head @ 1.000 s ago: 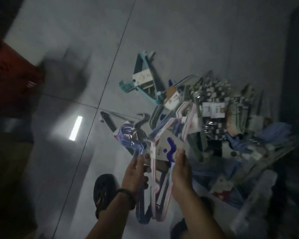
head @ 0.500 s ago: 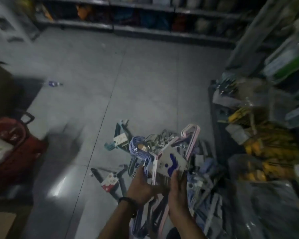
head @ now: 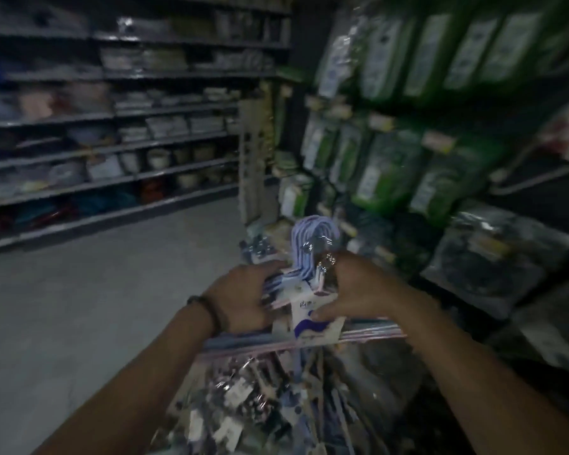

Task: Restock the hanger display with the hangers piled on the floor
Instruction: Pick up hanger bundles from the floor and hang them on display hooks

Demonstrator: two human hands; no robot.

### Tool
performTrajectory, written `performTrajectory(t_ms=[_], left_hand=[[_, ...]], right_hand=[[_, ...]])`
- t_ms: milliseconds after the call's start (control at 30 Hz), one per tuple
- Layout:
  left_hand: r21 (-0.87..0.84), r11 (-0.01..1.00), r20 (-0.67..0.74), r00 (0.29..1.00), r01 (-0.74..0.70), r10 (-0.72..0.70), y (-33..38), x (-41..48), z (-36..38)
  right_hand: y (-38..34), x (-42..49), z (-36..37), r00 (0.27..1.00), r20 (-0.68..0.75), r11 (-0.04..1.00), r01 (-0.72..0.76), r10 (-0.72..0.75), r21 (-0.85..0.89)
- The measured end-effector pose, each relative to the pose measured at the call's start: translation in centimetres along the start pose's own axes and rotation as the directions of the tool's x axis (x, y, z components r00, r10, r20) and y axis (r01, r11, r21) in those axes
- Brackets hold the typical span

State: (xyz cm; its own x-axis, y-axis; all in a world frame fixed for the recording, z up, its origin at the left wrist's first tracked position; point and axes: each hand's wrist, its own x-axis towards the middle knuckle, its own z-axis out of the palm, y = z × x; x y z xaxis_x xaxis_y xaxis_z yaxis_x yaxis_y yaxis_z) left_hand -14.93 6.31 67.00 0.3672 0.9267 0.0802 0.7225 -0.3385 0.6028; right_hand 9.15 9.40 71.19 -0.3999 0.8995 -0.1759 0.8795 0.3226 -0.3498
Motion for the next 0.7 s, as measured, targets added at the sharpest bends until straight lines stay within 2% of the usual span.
performTrajectory(t_ms=[67, 167, 233, 300, 333, 367, 400, 433, 467, 500, 533, 567, 600, 633, 700], left_hand=[[0.073, 0.991, 0.068, 0.992, -0.114, 0.109, 4.6, 1.8, -1.3], [0.198, 0.945, 0.164, 0.96, -0.259, 0.229, 10.7, 4.5, -1.7], [0.319, 0.881, 0.201, 0.934, -0.349, 0.297, 15.3, 6.1, -1.1], [0.524, 0.779, 0.075, 0.93, -0.344, 0.36, 20.5, 6.6, -0.3], [0.582, 0.767, -0.054, 0.929, -0.269, 0.367, 22.8, 6.4, 0.6], [0.534, 0.817, -0.213, 0.9, -0.218, 0.38, 24.7, 5.8, 2.1], [0.392, 0.886, -0.404, 0.819, -0.249, 0.409, 26.5, 4.7, 4.1], [0.185, 0.913, -0.594, 0.698, -0.364, 0.399, 27.7, 3.9, 6.9], [-0.055, 0.892, -0.727, 0.63, -0.45, 0.273, 29.2, 2.9, 9.6], [-0.322, 0.843, -0.722, 0.688, -0.43, 0.075, 30.9, 2.3, 12.0], [-0.596, 0.741, -0.555, 0.826, -0.31, -0.1, 33.1, 1.9, 14.1], [-0.792, 0.593, -0.307, 0.934, -0.144, -0.183, 35.6, 1.9, 15.6], [-0.883, 0.47, -0.065, 0.989, 0.007, -0.135, 38.1, 2.2, 16.9], [-0.909, 0.404, 0.105, 0.994, 0.106, -0.024, 40.5, 2.6, 17.9], [-0.936, 0.309, 0.226, 0.962, 0.17, 0.155, 44.8, 3.5, 20.0]], right_hand=[[1.5, -3.4, -2.6, 0.997, 0.07, 0.963, -0.051, 0.033, 0.266], [4.1, -9.4, -4.4, 0.987, -0.083, 0.841, -0.071, 0.136, 0.536], [6.2, -13.4, -4.5, 0.955, -0.204, 0.714, -0.013, 0.216, 0.7], [8.1, -17.5, -4.4, 0.89, -0.322, 0.606, 0.068, 0.323, 0.793], [8.9, -19.6, -4.5, 0.85, -0.371, 0.561, 0.111, 0.374, 0.82], [10.0, -21.7, -4.5, 0.804, -0.41, 0.519, 0.151, 0.43, 0.841], [11.0, -23.9, -4.5, 0.752, -0.439, 0.476, 0.191, 0.492, 0.859], [12.2, -26.0, -4.6, 0.7, -0.457, 0.432, 0.231, 0.549, 0.872], [13.3, -28.1, -4.8, 0.652, -0.467, 0.391, 0.273, 0.598, 0.879], [14.4, -30.2, -5.1, 0.612, -0.469, 0.358, 0.303, 0.637, 0.883], [15.4, -32.3, -5.3, 0.578, -0.46, 0.324, 0.328, 0.674, 0.887], [16.4, -34.3, -5.5, 0.55, -0.444, 0.292, 0.345, 0.708, 0.892], [17.2, -36.2, -5.6, 0.529, -0.424, 0.263, 0.354, 0.735, 0.898], [18.1, -38.2, -5.7, 0.516, -0.411, 0.24, 0.366, 0.751, 0.899], [20.0, -42.1, -5.7, 0.495, -0.395, 0.216, 0.38, 0.774, 0.899]])
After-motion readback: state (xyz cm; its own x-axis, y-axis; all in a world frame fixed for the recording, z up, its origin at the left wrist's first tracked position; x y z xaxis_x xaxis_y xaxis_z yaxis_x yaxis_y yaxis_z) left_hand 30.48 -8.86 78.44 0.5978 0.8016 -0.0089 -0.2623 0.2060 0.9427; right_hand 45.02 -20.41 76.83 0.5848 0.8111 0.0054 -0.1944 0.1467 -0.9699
